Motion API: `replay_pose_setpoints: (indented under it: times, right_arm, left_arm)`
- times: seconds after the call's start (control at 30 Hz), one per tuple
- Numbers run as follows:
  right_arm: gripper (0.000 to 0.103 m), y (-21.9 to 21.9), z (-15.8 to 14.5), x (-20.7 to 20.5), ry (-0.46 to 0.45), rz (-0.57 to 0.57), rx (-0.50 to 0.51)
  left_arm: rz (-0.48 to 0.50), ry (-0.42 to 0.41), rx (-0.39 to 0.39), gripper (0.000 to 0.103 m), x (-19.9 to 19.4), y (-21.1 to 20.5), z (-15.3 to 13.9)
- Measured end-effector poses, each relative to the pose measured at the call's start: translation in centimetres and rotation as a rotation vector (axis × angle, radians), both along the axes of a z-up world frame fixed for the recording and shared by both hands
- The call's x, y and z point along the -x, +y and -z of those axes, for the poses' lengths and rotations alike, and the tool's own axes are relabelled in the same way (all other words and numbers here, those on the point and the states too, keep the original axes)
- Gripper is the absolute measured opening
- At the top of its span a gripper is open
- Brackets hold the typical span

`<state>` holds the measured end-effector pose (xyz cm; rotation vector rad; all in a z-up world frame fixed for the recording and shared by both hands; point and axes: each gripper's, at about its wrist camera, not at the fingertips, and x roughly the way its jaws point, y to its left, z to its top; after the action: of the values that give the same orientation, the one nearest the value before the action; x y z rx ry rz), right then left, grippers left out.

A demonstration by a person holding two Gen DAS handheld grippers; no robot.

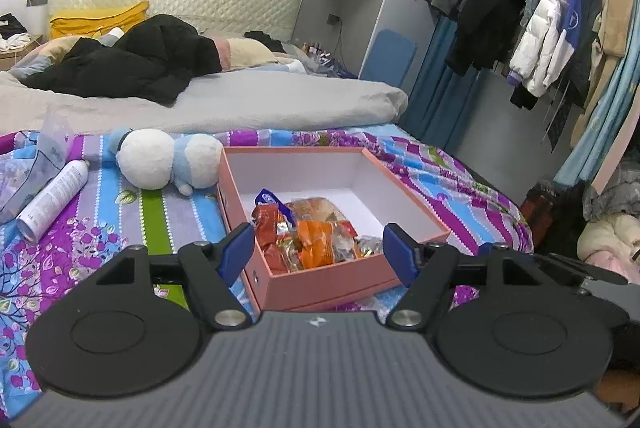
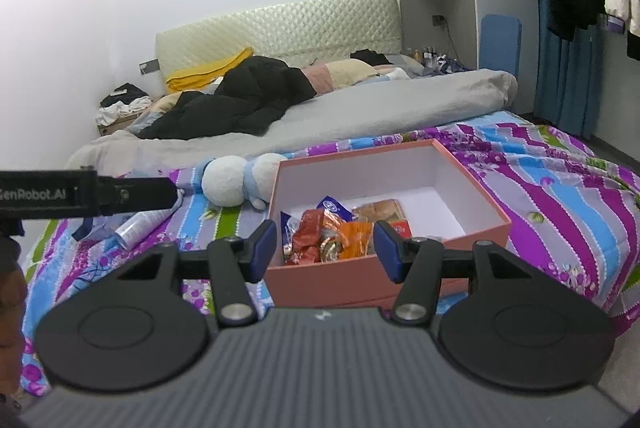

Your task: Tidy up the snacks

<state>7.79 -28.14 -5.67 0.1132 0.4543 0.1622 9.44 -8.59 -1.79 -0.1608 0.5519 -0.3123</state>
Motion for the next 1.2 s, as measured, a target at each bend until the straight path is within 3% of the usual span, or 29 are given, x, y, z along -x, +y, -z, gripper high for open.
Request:
replay_pose_setpoints:
  times: [0.3, 0.37, 0.43, 0.8, 0.97, 1.2]
  right_arm:
    - [0.057, -0.9, 0.2, 0.6, 0.003, 0.026, 0.002]
    - [0.090, -0.9, 0.3, 0.5, 0.007, 0.026, 0.002]
    - [0.098, -0.9, 0.5, 0.5, -0.004, 0.044, 0.014]
    - [0.098, -1.3, 0.9, 0.4, 0.009, 0.054, 0.006]
    - [0.103, -2.2, 0.8, 0.4, 0.001, 0.080, -0.064]
    - [0.103, -1.7, 0.9, 0.1, 0.003, 0.078, -0.031]
  left_arm:
    - [-0.012, 0.007, -0.012, 0.075, 0.4, -0.2, 0.3]
    - [-0.019, 0.011, -0.017, 0.081, 0.1, -0.2, 0.3]
    - [-0.019, 0.005, -0.027, 0.084, 0.1, -0.3, 0.2]
    - [-0.047, 0.006, -0.047, 0.096, 0.0, -0.2, 0.4]
    - [-0.061, 0.002, -0.057, 0.098, -0.1, 0.1, 0.4]
    - [-0.082, 0.001, -0.068, 0.101, -0.2, 0.3, 0.3]
